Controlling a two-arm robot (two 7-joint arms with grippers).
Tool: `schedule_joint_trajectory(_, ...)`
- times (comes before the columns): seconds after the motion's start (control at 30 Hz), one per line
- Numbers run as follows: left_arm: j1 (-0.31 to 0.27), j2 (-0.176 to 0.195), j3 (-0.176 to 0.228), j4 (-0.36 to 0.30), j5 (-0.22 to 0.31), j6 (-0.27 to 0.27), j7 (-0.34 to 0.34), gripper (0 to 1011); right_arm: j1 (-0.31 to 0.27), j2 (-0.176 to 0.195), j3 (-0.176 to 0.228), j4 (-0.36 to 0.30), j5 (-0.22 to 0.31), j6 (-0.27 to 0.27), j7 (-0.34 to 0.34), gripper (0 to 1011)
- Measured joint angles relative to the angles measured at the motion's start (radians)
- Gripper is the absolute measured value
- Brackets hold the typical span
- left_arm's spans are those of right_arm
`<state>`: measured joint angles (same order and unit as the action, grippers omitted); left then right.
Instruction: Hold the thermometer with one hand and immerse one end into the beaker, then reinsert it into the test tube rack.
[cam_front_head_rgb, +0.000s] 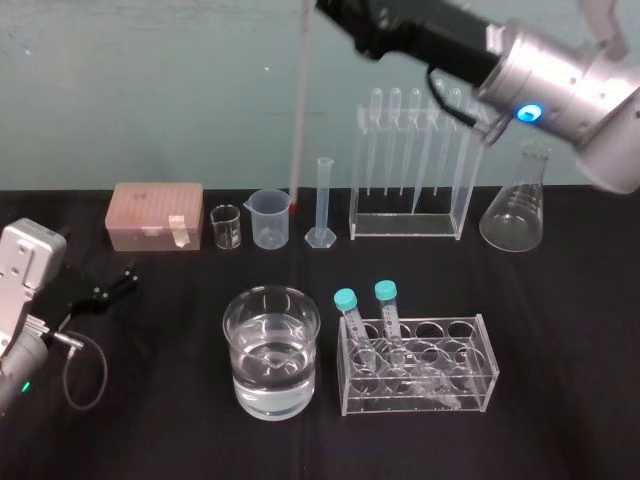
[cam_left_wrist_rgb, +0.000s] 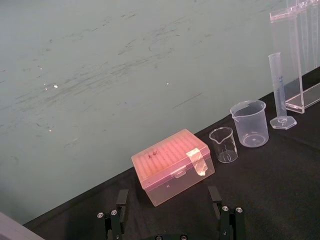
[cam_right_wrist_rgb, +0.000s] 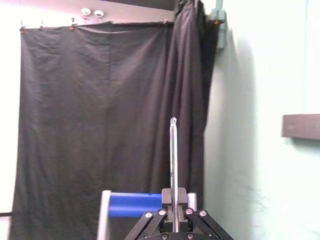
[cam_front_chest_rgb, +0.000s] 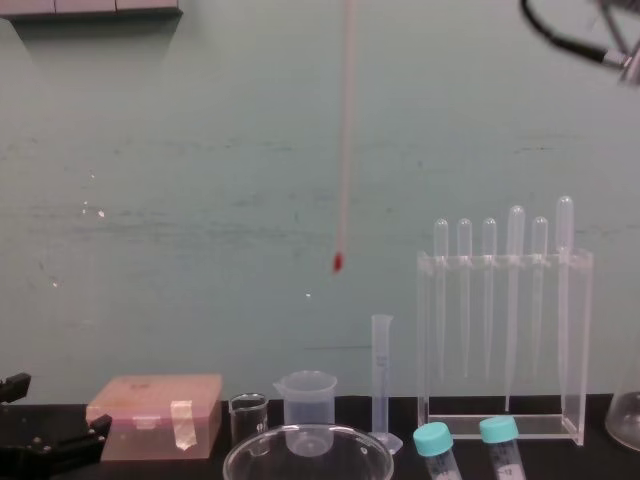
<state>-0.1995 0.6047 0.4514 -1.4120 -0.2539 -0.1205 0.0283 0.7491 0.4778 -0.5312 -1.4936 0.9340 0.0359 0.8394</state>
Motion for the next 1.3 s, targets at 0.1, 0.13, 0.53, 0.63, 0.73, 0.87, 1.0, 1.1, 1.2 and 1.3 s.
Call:
schedule_joint_trajectory(0.1, 0.0, 0.0, 0.0, 0.0, 0.0, 0.0, 0.0, 1008, 0.005, 0.032, 0.019, -0.019, 0.008, 0.009, -0.029, 57)
schedule_joint_trajectory(0.13, 0.0, 0.0, 0.0, 0.0, 0.0, 0.0, 0.0, 1008, 0.003, 0.041, 0.024, -0.024, 0.011, 0.011, -0.037, 57)
schedule_joint_trajectory(0.53, 0.0, 0.0, 0.0, 0.0, 0.0, 0.0, 0.0, 1008, -0.221, 0.246, 0.137, -0.165, 0.078, 0.041, -0.209, 57)
schedule_joint_trajectory(0.63, 0.0, 0.0, 0.0, 0.0, 0.0, 0.0, 0.0, 1008, -0.293, 0.278, 0.159, -0.197, 0.08, 0.023, -0.238, 57)
schedule_joint_trajectory(0.73, 0.0, 0.0, 0.0, 0.0, 0.0, 0.0, 0.0, 1008, -0.351, 0.295, 0.172, -0.218, 0.068, -0.004, -0.249, 57)
schedule_joint_trajectory(0.87, 0.0, 0.0, 0.0, 0.0, 0.0, 0.0, 0.0, 1008, -0.401, 0.302, 0.177, -0.226, 0.028, -0.046, -0.25, 57)
schedule_joint_trajectory(1.0, 0.0, 0.0, 0.0, 0.0, 0.0, 0.0, 0.0, 1008, -0.421, 0.297, 0.173, -0.217, -0.014, -0.072, -0.249, 57)
schedule_joint_trajectory(1.1, 0.0, 0.0, 0.0, 0.0, 0.0, 0.0, 0.0, 1008, -0.423, 0.285, 0.166, -0.199, -0.036, -0.078, -0.249, 57)
schedule_joint_trajectory(1.2, 0.0, 0.0, 0.0, 0.0, 0.0, 0.0, 0.0, 1008, -0.421, 0.266, 0.16, -0.177, -0.048, -0.078, -0.248, 57)
schedule_joint_trajectory(1.3, 0.0, 0.0, 0.0, 0.0, 0.0, 0.0, 0.0, 1008, -0.417, 0.248, 0.156, -0.158, -0.055, -0.075, -0.243, 57)
